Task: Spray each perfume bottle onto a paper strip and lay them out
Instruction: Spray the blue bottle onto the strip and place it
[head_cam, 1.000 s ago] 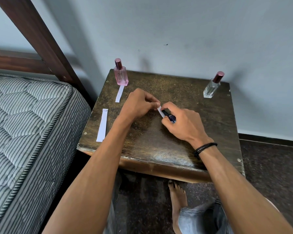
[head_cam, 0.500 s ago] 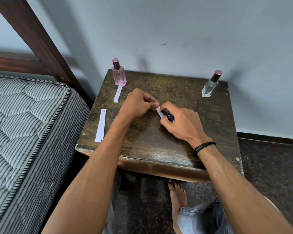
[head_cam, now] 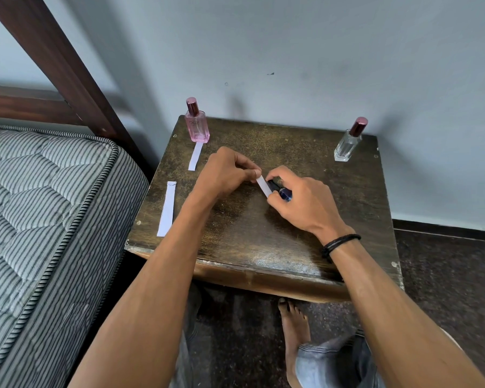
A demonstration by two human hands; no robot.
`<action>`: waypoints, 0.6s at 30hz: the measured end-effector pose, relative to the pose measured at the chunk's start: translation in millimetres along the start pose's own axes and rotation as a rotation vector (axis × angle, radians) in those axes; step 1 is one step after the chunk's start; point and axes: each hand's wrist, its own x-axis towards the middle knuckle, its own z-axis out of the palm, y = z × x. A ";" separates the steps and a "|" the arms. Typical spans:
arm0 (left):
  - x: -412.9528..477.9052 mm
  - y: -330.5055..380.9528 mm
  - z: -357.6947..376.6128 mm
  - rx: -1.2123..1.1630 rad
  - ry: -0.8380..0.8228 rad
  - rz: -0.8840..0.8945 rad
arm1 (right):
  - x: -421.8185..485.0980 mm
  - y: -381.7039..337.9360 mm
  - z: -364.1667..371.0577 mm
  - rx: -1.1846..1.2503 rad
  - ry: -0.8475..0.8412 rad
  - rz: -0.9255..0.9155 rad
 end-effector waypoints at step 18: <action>5.8 -9.8 -4.0 -0.056 0.010 0.008 | -2.7 -0.8 5.7 -0.053 0.002 -0.050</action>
